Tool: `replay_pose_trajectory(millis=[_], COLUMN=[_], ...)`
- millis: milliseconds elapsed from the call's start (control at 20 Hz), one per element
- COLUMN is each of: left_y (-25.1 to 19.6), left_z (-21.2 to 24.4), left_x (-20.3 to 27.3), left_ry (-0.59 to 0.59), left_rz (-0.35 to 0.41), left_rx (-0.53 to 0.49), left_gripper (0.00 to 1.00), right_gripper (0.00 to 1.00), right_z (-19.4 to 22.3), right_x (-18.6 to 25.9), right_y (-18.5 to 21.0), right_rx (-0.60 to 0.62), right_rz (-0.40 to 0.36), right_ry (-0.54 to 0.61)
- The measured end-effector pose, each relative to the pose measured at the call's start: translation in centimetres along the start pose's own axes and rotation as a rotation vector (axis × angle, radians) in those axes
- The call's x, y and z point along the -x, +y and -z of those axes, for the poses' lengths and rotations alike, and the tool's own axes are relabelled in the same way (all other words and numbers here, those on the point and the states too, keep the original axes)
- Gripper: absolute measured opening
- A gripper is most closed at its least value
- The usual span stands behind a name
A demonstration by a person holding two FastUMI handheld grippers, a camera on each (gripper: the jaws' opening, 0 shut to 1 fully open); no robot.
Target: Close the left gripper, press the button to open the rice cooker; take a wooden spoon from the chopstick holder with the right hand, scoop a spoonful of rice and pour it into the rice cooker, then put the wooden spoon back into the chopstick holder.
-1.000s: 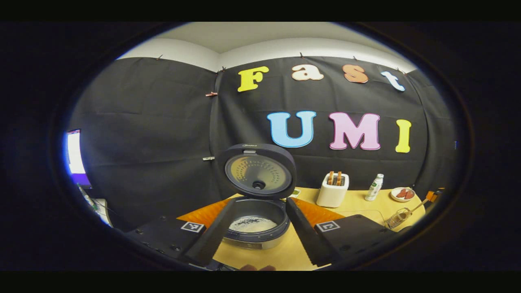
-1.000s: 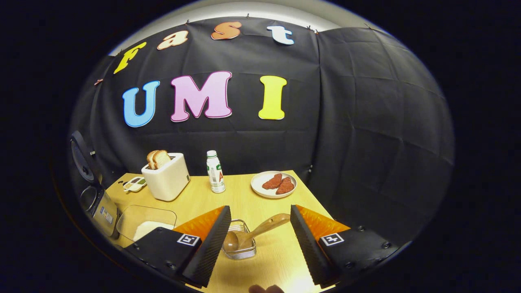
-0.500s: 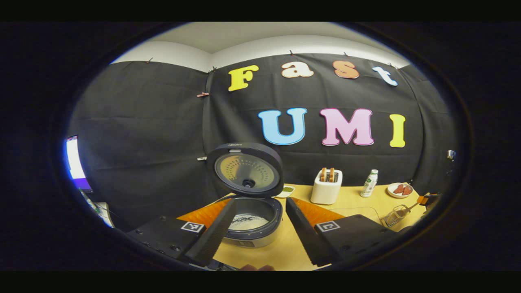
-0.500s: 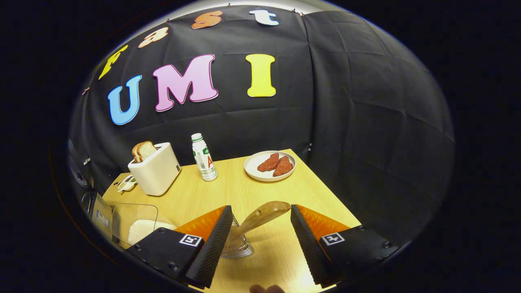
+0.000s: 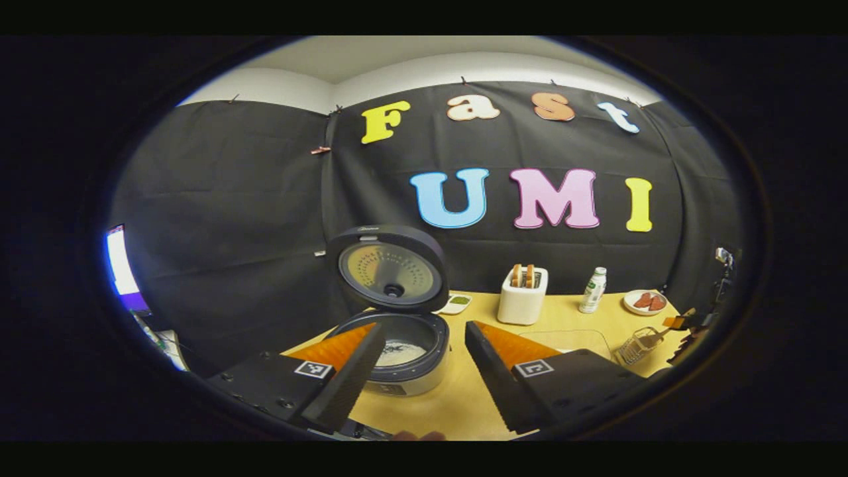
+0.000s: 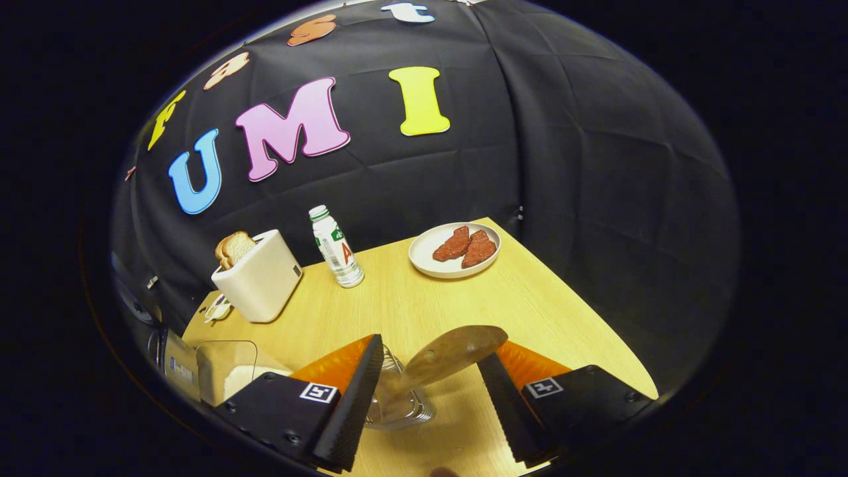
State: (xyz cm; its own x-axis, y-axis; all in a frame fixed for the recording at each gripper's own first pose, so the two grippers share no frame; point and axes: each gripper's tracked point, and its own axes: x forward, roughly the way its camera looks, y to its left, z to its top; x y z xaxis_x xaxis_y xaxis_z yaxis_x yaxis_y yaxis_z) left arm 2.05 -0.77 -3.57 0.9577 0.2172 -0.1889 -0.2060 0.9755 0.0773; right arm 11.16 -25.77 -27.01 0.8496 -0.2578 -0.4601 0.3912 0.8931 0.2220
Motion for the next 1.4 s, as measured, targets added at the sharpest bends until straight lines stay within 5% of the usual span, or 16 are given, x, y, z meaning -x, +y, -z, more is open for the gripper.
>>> replay_pose_trajectory(millis=[100, 300, 750, 1400], left_y=[0.0, 0.3, 1.5, 4.0], left_z=[0.2, 0.5, 0.6, 0.7], left_x=[0.1, 0.6, 1.0, 1.4], left_ry=[0.006, 0.006, 0.003, -0.031], left_rz=[0.0, 0.006, -0.009, -0.007], left_rx=[0.0, 0.005, 0.001, 0.026], left_gripper=[0.84, 0.84, 0.85, 0.84], right_gripper=[0.81, 0.45, 0.18, 0.18], right_z=[-0.2, 0.0, -0.4, -5.1], right_x=[0.1, 0.0, 1.0, 3.9], right_y=[0.3, -0.5, 4.4, 6.9], right_rx=[0.009, -0.019, 0.035, 0.131], right_rz=[-0.012, 0.016, -0.095, -0.068], right_ry=[-0.006, 0.001, 0.003, -0.127])
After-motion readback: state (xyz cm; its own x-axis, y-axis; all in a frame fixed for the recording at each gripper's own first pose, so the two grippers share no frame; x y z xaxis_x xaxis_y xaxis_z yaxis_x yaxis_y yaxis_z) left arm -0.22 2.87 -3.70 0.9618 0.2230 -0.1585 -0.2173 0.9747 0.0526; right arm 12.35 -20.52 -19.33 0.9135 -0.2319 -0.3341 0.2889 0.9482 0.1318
